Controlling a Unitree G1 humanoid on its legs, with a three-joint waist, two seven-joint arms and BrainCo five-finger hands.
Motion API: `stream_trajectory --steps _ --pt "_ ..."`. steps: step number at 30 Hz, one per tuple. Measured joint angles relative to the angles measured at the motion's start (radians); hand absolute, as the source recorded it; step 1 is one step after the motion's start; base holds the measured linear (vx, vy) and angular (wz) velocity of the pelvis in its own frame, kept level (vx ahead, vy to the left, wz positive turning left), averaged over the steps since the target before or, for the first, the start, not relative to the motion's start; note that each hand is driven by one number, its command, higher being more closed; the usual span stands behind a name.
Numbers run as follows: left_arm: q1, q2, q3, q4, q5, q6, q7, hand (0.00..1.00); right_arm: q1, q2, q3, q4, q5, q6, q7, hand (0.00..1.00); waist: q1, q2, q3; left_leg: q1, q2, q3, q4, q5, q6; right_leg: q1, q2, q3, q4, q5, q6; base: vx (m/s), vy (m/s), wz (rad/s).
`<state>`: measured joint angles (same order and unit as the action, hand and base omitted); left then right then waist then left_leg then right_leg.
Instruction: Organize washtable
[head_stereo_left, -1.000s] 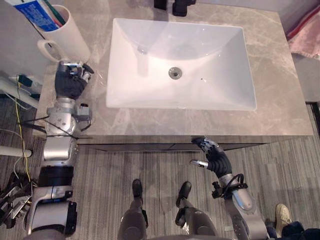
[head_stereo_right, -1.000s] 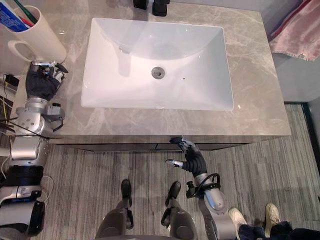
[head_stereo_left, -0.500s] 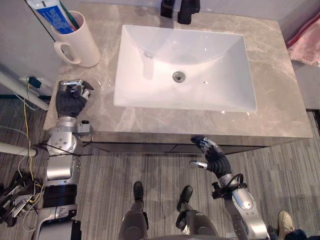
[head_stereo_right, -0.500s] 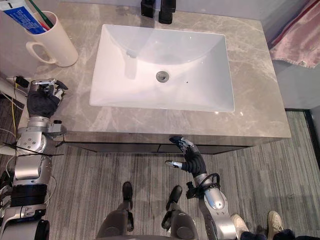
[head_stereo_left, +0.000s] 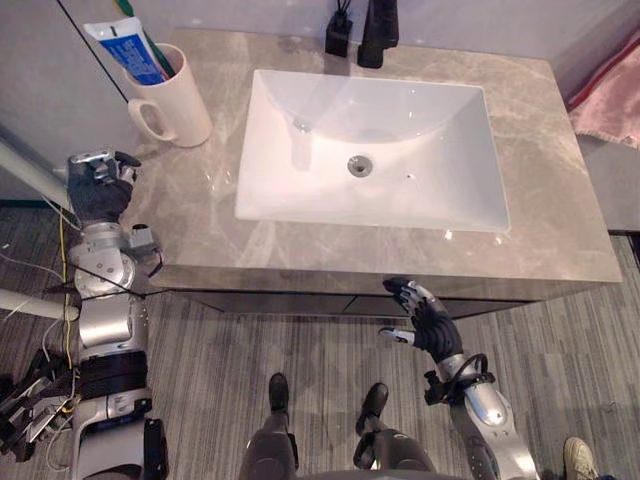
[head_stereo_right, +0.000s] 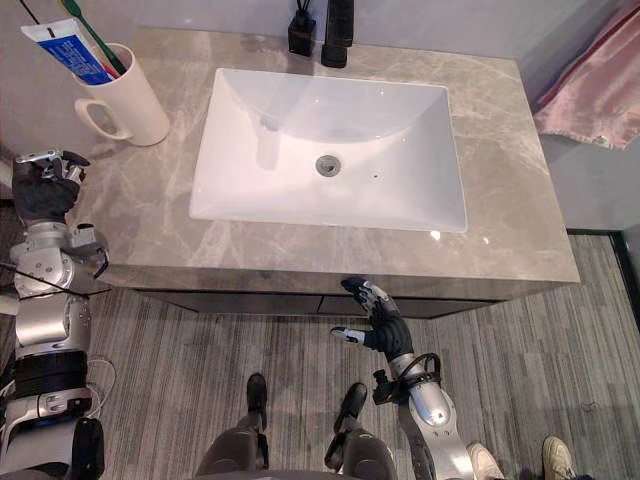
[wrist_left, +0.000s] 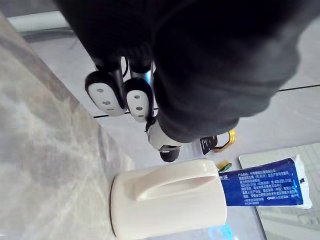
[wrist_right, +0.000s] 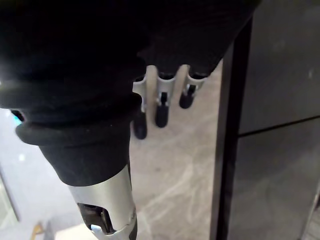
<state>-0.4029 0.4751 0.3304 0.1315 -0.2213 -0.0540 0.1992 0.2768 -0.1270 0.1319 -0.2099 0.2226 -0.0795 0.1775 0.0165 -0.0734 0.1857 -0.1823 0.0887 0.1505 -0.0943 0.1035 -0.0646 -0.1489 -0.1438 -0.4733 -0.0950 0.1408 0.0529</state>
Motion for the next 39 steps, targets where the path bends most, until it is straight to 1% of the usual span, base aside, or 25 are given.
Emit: stream_trajectory --steps 10,14,18,21,25,30,33,36,39 --pt "-0.124 0.014 -0.022 0.073 -0.002 0.001 0.006 1.0 0.005 0.0 0.001 -0.001 0.0 0.0 -0.009 0.0 -0.003 -0.003 0.001 -0.025 0.001 0.007 0.001 0.0 0.0 -0.03 0.001 0.009 0.001 0.004 0.0 0.05 0.024 -0.02" --pt "-0.145 0.046 -0.06 0.074 -0.003 0.001 0.02 1.0 0.004 0.0 0.004 -0.002 0.0 0.0 -0.026 0.0 -0.003 -0.011 0.005 -0.031 0.001 0.006 0.001 0.0 0.0 -0.035 0.001 0.009 0.001 0.006 0.001 0.04 0.026 0.01" --pt "-0.174 0.062 -0.066 0.077 -0.003 0.001 0.022 1.0 0.002 0.001 0.005 -0.007 -0.001 -0.001 -0.027 0.0 -0.003 -0.026 0.013 -0.047 0.001 0.011 0.001 0.0 0.0 -0.054 0.001 0.014 0.002 0.01 -0.003 0.02 0.025 -0.04" --pt "-0.214 0.068 -0.083 0.128 -0.003 0.002 0.025 1.0 0.001 0.001 0.005 -0.01 -0.001 -0.001 -0.031 0.0 -0.003 -0.035 0.019 -0.055 0.002 0.016 0.001 0.0 0.0 -0.065 0.0 0.02 0.003 0.014 -0.004 0.01 0.014 -0.04" --pt "-0.235 0.079 -0.102 0.135 -0.004 0.002 0.025 1.0 -0.001 0.001 0.005 -0.01 -0.002 -0.002 -0.041 0.0 -0.004 -0.041 0.034 -0.062 0.003 0.02 0.001 -0.001 -0.001 -0.075 0.001 0.024 0.003 0.014 -0.004 0.02 0.018 -0.03" --pt "-0.261 0.082 -0.11 0.138 -0.004 0.002 0.026 1.0 -0.005 0.0 0.005 -0.011 -0.026 -0.005 -0.044 0.0 -0.006 -0.042 0.039 -0.079 0.003 0.031 0.001 0.0 0.0 -0.099 0.001 0.035 0.005 0.017 -0.004 0.05 0.025 -0.06" --pt "-0.311 0.084 -0.133 0.157 -0.004 0.005 0.028 1.0 -0.005 0.0 0.004 -0.011 -0.031 -0.008 -0.044 0.0 -0.006 -0.046 0.05 -0.078 0.003 0.032 0.001 -0.001 0.0 -0.1 0.001 0.036 0.006 0.017 -0.004 0.06 0.03 -0.01" --pt "-0.366 0.087 -0.143 0.173 -0.004 0.005 0.04 1.0 -0.005 0.001 0.004 -0.011 -0.036 -0.011 -0.044 0.0 -0.008 -0.049 0.072 -0.077 0.006 0.039 0.001 -0.002 0.002 -0.103 0.004 0.038 0.005 0.031 -0.013 0.03 0.037 -0.07" --pt "-0.391 0.099 -0.145 0.196 -0.004 0.006 0.045 1.0 -0.005 0.001 0.005 -0.012 -0.037 -0.012 -0.044 0.0 -0.026 -0.049 0.076 -0.075 0.003 0.043 0.001 -0.005 0.006 -0.103 0.001 0.038 0.005 0.035 -0.014 0.03 0.042 -0.03"
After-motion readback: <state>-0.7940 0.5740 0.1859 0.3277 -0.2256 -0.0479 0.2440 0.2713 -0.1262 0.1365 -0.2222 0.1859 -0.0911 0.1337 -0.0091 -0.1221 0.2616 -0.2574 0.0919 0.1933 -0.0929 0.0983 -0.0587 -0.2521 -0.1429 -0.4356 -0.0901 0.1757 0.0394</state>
